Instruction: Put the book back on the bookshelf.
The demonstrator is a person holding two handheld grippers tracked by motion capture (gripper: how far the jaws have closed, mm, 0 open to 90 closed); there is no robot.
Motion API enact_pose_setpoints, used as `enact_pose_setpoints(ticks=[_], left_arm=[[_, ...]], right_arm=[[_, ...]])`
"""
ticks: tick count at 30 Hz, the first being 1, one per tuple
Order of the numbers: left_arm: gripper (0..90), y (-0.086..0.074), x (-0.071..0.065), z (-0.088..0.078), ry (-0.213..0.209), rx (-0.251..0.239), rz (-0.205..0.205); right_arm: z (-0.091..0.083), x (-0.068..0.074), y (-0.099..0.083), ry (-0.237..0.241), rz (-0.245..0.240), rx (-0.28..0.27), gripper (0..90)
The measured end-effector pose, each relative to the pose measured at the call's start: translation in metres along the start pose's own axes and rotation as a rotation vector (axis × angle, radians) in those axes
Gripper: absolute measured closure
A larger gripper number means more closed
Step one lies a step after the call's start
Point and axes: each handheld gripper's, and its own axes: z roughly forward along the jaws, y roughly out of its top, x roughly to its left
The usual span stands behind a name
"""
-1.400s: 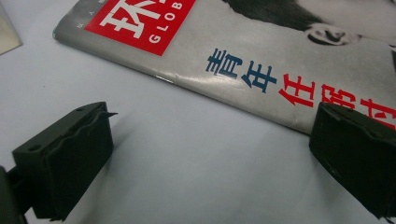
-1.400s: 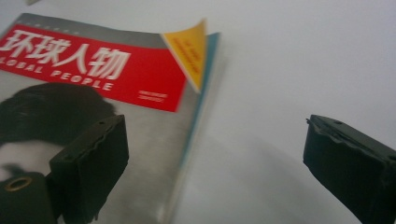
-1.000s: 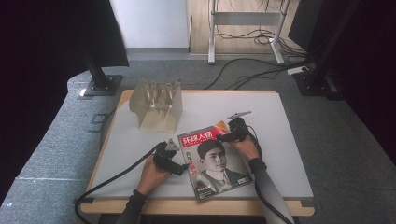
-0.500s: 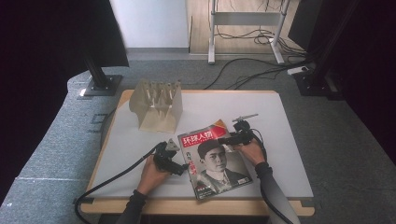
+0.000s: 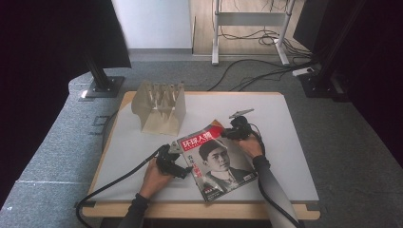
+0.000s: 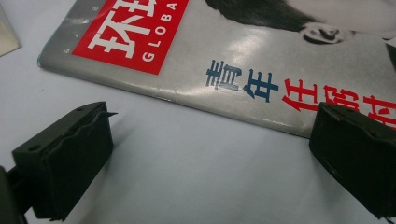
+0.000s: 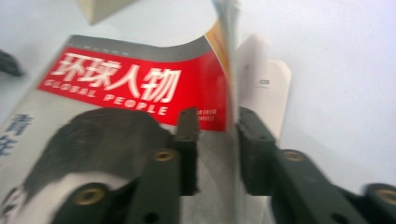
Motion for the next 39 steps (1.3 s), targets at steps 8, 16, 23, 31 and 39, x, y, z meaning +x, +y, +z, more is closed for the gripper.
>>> enact_pose_setpoints(ticks=[8, 16, 23, 31, 39], left_arm=[[0.0, 0.0, 0.0, 0.0, 0.0, -0.001, -0.001], [0.0, 0.0, 0.0, 0.0, -0.003, 0.002, -0.001], [0.0, 0.0, 0.002, -0.001, -0.016, 0.005, 0.006], [2.9, 0.015, 0.012, -0.007, -0.11, -0.039, -0.05], [3.4, 0.036, 0.017, 0.005, -0.177, -0.022, -0.044]], right_arm=[[-0.011, 0.023, 0.006, -0.073, -0.093, 0.013, 85.7], [-0.039, 0.046, 0.016, -0.047, -0.141, -0.028, 86.1], [-0.063, 0.065, 0.022, -0.033, -0.196, -0.069, 86.3], [-0.085, 0.079, 0.029, -0.032, -0.25, -0.107, 86.4], [-0.107, 0.084, 0.029, -0.031, -0.271, -0.148, 86.4]])
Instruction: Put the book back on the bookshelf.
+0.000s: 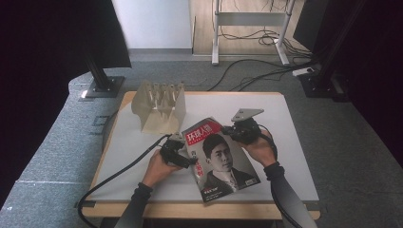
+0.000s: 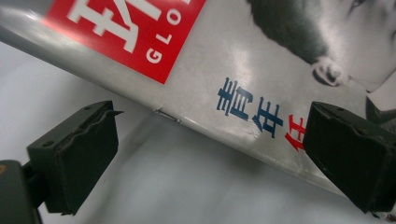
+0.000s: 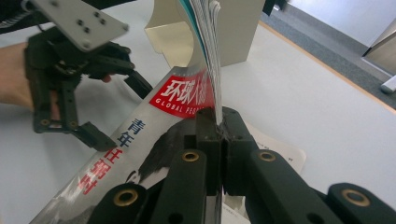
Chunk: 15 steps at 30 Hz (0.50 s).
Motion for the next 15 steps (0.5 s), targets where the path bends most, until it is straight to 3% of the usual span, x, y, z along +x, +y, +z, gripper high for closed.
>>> enact_pose_setpoints(ticks=[4, 8, 10, 15], left_arm=[[6.2, 0.005, 0.002, 0.006, -0.047, 0.0, 0.002], [12.8, 0.011, 0.003, 0.007, -0.132, -0.032, -0.008], [15.3, 0.013, 0.004, 0.005, -0.133, -0.032, -0.01], [26.3, 0.018, 0.001, -0.002, -0.087, -0.026, 0.016]], right_arm=[[-0.01, 0.0, 0.001, -0.005, -0.008, -0.013, 86.3], [-0.013, -0.002, 0.0, -0.002, 0.0, -0.023, 86.3], [-0.015, -0.002, 0.0, -0.003, 0.0, -0.026, 86.3], [-0.018, -0.004, 0.002, 0.0, 0.005, -0.03, 86.3]])
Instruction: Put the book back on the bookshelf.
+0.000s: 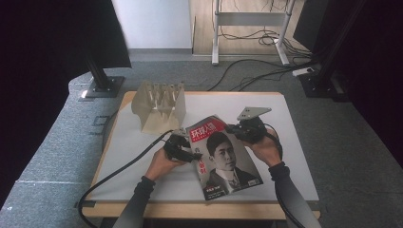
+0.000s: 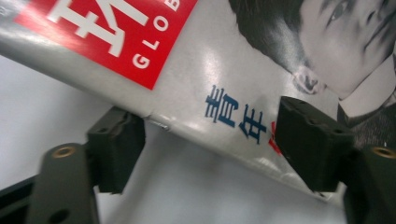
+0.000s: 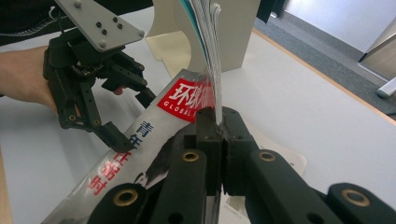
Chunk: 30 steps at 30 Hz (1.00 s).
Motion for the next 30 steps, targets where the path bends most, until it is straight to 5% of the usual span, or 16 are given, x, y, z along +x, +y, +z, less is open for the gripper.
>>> enact_pose_setpoints(ticks=[9, 15, 22, 30], left_arm=[[44.8, 0.016, -0.003, -0.011, -0.011, 0.035, -0.012], [57.2, 0.023, 0.001, -0.015, -0.048, 0.032, -0.06], [66.7, 0.028, 0.004, -0.02, -0.086, 0.034, -0.107], [73.1, 0.037, 0.002, -0.033, -0.097, 0.022, -0.11]], right_arm=[[-0.007, -0.001, 0.005, 0.003, 0.0, -0.023, 86.3], [-0.008, -0.001, 0.005, 0.006, -0.003, -0.029, 86.3], [-0.009, -0.002, 0.007, 0.005, -0.006, -0.027, 86.3], [-0.012, -0.005, 0.009, -0.02, -0.009, -0.028, 86.3]])
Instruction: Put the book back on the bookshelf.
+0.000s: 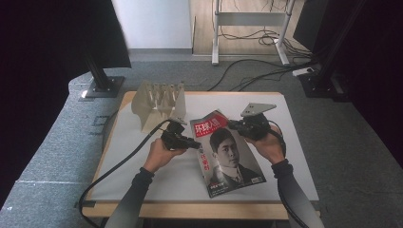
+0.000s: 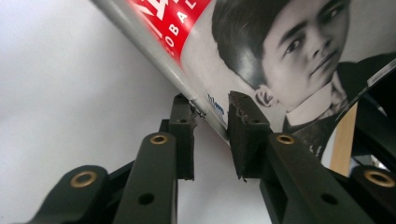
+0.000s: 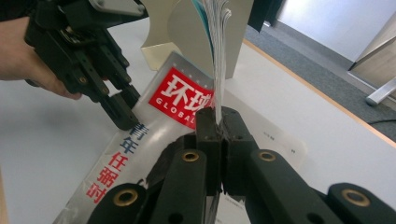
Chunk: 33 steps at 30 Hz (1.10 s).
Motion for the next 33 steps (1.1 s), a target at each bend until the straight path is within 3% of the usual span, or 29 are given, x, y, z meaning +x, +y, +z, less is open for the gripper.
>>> enact_pose_setpoints(ticks=[5, 13, 23, 27, 33], left_arm=[[76.6, 0.007, -0.006, -0.011, 0.011, -0.019, 0.012], [79.3, 0.018, -0.017, -0.027, 0.061, -0.028, 0.06], [82.6, 0.035, -0.036, -0.052, 0.162, -0.043, 0.162], [84.0, 0.04, -0.046, -0.064, 0.215, -0.082, 0.241], [85.6, 0.035, -0.054, -0.071, 0.231, -0.089, 0.271]], right_arm=[[-0.002, -0.006, 0.002, -0.013, 0.014, 0.007, 86.3], [-0.003, -0.011, 0.006, -0.031, 0.02, 0.006, 86.2], [-0.012, -0.015, 0.017, -0.05, 0.017, -0.012, 86.2], [-0.019, -0.015, 0.023, -0.063, 0.01, -0.037, 86.2], [-0.025, -0.014, 0.022, -0.065, 0.006, -0.043, 86.2]])
